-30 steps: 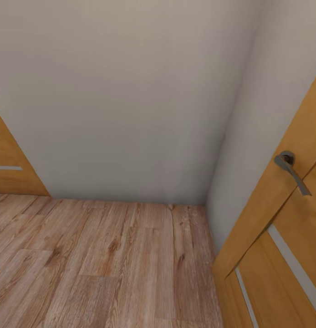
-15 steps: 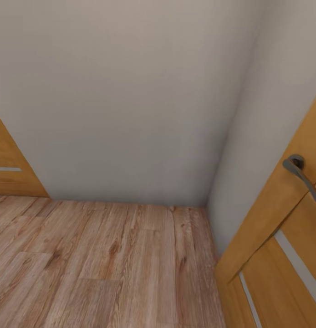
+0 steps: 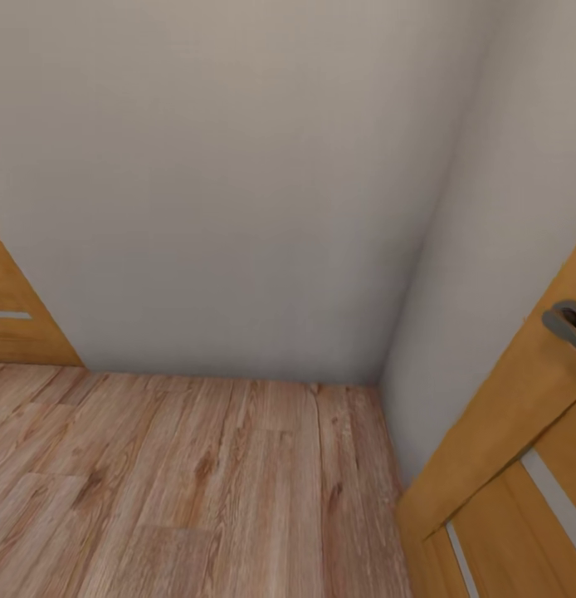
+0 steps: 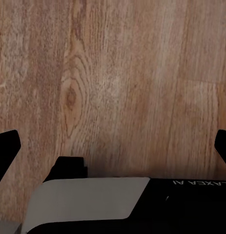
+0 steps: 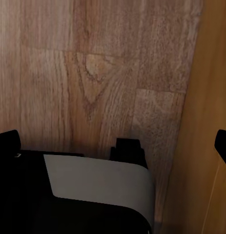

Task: Move the two storage containers from the living room to the garage. In the garage, place one container on the floor and stack the other container on top of it (either order is fine).

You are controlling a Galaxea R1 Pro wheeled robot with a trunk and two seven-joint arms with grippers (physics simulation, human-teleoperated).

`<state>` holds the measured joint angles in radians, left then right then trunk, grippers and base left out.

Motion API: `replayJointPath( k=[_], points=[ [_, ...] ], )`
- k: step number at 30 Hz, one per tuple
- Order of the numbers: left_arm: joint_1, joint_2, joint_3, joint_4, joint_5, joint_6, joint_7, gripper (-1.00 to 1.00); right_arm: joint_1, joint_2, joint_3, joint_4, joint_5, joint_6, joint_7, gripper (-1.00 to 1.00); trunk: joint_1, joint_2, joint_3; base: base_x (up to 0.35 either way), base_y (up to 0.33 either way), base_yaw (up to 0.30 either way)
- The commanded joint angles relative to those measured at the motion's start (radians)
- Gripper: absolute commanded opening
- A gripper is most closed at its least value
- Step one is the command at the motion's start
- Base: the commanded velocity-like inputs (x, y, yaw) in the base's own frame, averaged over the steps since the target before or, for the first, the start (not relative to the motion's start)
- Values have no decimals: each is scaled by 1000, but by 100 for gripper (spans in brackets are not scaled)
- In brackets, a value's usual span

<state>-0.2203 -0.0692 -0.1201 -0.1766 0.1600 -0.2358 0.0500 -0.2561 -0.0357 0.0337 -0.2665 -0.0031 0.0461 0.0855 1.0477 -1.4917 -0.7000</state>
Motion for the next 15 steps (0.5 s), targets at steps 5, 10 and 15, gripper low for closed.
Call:
replayJointPath(
  k=[5,10,15],
  points=[
    [-1,0,-9,0,9,-4,5,100,0,0,3,-2,0,5,2,100,0,0,-1,186,0,0],
    [-1,0,-9,1,9,-3,5,100,0,0,4,-2,0,5,2,100,0,0,-1,183,0,0],
    [-1,0,-9,1,9,-3,5,100,0,0,4,-2,0,5,2,100,0,0,-1,182,0,0]
  ],
)
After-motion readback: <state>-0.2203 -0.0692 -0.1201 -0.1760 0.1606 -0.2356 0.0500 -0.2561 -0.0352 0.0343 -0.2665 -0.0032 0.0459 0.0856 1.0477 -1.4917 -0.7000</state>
